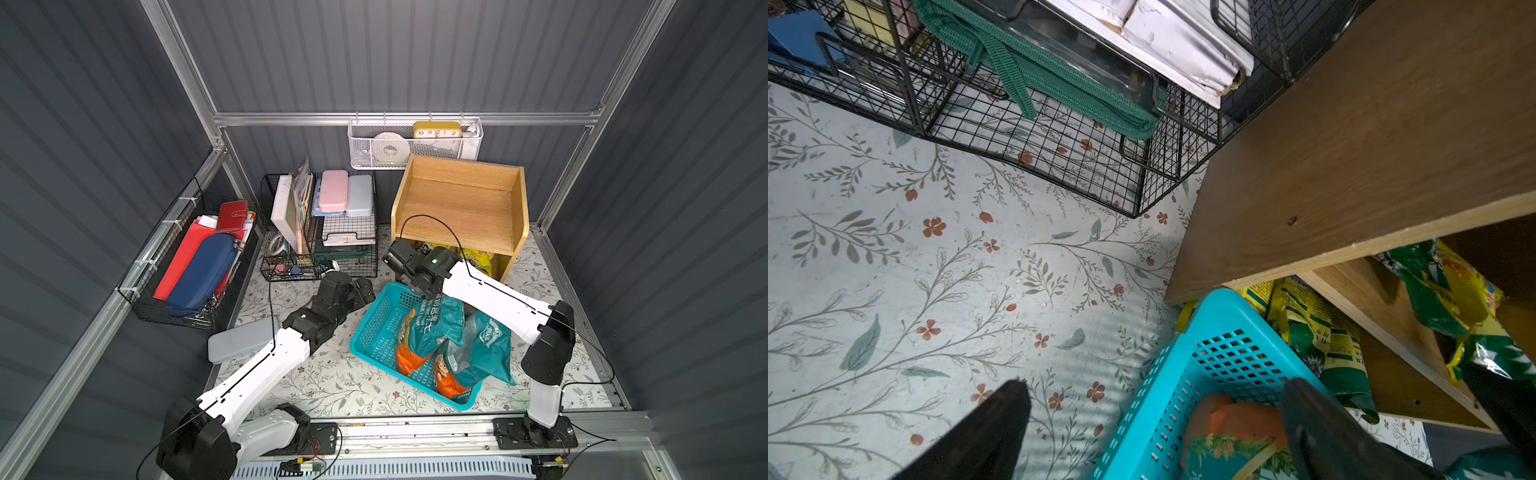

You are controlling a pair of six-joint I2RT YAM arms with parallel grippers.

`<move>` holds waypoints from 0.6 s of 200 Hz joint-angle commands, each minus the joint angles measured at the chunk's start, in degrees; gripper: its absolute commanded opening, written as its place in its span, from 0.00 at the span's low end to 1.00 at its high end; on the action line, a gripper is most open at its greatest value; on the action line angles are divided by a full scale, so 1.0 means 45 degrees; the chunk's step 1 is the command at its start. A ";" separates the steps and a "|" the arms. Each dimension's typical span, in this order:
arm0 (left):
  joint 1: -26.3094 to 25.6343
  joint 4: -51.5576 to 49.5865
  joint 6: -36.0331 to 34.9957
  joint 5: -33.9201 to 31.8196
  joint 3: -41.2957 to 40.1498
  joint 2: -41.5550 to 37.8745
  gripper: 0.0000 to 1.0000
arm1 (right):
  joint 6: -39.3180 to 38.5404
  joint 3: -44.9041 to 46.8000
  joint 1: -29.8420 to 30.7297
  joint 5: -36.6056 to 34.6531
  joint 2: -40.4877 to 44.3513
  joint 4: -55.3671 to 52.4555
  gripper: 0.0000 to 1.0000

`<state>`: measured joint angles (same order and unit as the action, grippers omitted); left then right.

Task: Take down the fertilizer bag from the shelf
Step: Pick up the fertilizer bag from the shelf.

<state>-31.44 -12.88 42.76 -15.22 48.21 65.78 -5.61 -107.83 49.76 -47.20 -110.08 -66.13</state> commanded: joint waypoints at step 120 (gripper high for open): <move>0.0092 -0.0478 -0.0035 -0.0474 0.0010 -0.0377 0.99 | -0.0755 0.0427 -0.0979 0.0723 -0.0930 0.2185 0.14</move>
<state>-31.44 -13.43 42.78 -16.36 48.16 65.60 -8.69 -106.28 46.26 -44.62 -112.55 -60.64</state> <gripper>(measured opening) 0.992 0.192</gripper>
